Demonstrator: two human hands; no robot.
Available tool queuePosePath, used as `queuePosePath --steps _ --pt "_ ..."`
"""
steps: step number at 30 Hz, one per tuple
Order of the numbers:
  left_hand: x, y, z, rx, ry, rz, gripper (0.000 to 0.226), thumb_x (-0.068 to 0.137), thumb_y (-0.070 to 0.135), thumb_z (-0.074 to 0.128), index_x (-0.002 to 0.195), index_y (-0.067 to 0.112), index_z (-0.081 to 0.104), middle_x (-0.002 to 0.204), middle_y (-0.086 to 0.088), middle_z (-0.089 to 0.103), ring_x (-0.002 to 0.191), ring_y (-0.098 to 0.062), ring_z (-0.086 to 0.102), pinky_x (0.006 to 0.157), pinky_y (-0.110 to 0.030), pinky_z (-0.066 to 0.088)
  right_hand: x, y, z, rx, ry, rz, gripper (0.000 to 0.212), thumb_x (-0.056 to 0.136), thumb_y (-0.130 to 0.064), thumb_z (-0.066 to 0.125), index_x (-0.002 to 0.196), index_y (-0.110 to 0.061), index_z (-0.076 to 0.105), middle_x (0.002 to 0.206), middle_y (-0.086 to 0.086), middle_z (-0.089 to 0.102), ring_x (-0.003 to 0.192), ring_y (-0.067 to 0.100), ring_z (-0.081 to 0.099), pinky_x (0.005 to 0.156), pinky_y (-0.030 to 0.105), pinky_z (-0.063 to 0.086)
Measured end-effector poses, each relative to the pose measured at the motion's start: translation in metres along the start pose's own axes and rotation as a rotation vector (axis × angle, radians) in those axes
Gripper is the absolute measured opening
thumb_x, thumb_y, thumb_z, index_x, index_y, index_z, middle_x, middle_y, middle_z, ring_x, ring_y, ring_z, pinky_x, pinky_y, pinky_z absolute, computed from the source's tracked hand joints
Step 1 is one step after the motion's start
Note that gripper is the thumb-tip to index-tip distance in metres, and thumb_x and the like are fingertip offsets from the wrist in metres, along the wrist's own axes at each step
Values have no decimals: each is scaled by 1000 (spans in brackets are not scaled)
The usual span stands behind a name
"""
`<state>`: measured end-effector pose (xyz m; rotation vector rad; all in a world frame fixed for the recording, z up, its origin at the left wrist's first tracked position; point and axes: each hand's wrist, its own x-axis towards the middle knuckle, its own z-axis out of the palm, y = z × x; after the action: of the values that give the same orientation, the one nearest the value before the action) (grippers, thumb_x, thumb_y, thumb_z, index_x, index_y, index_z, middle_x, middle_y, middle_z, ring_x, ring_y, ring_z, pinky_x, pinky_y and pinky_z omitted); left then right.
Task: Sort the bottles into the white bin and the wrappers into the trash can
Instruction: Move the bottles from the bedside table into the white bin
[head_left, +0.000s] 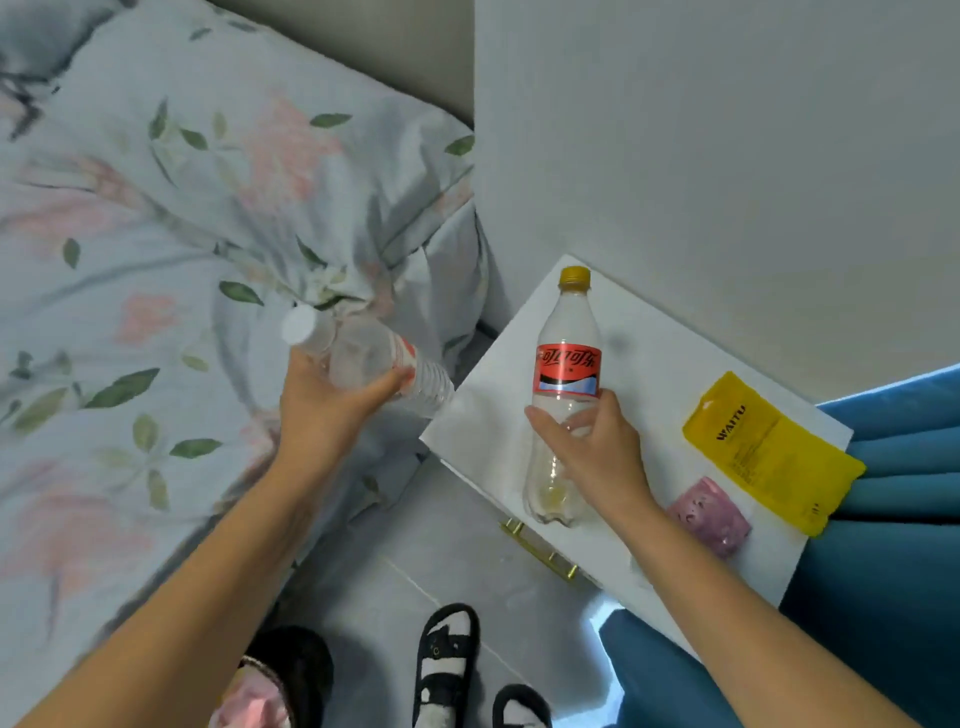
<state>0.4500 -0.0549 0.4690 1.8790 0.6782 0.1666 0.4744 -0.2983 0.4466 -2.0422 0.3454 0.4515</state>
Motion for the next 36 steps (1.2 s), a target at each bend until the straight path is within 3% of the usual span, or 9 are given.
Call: queuePosePath --steps 5,10,15,19,22,25,29,32,36 --pt "-77 -61 -89 -33 125 -100 64 63 28 88 119 17 59 113 1 68 106 -13 64 95 -38 51 -62 -17 68 -107 -300 -117 48 69 -46 78 105 -26 54 84 -11 63 77 6 63 75 35 57" --pt "-171 -115 -185 -102 327 -268 68 60 35 89 119 24 56 111 6 67 104 -10 63 88 -32 51 -140 -34 142 -260 -563 -267 44 68 -45 78 102 -27 56 85 -9 65 73 11 63 72 35 55" --pt "-273 -177 -276 -174 575 -446 62 59 31 89 113 23 60 105 11 67 96 -1 62 76 -18 46 -216 -49 228 -389 -777 -424 43 70 -41 78 103 -28 54 86 -11 65 78 -4 58 63 4 42" --pt "-360 -245 -334 -194 771 -591 58 63 21 88 114 15 61 105 2 67 93 -7 63 77 -19 46 -276 -35 305 -506 -953 -510 57 66 -46 79 112 -27 51 94 -12 65 87 -3 58 69 11 41" --pt "-426 -307 -369 -251 925 -716 74 54 32 92 119 15 58 111 -3 66 103 -20 63 91 -37 50 -325 -8 359 -563 -1034 -526 58 66 -45 80 113 -27 50 93 -12 64 85 -2 58 68 12 42" --pt "-486 -357 -399 -331 1042 -825 74 50 39 92 114 24 60 109 0 68 103 -19 65 91 -47 53 -375 21 404 -601 -1098 -506 54 68 -40 81 111 -32 49 91 -18 63 86 -7 57 68 8 39" --pt "-539 -407 -436 -388 1129 -926 84 42 50 90 116 24 58 109 1 68 101 -17 66 92 -44 53 -432 55 452 -709 -1177 -518 61 67 -43 80 118 -30 48 103 -14 63 93 -1 59 73 12 43" --pt "-562 -440 -463 -392 1191 -959 78 53 38 91 120 22 55 113 0 66 106 -19 63 94 -40 50 -467 70 481 -760 -1192 -534 62 67 -43 80 118 -31 46 102 -15 61 93 -1 59 79 21 48" --pt "-572 -479 -496 -370 1245 -966 73 58 37 89 121 24 54 113 1 66 103 -17 63 93 -35 50 -503 88 514 -780 -1197 -546 63 69 -39 80 120 -30 44 97 -19 58 87 -4 58 68 14 44"
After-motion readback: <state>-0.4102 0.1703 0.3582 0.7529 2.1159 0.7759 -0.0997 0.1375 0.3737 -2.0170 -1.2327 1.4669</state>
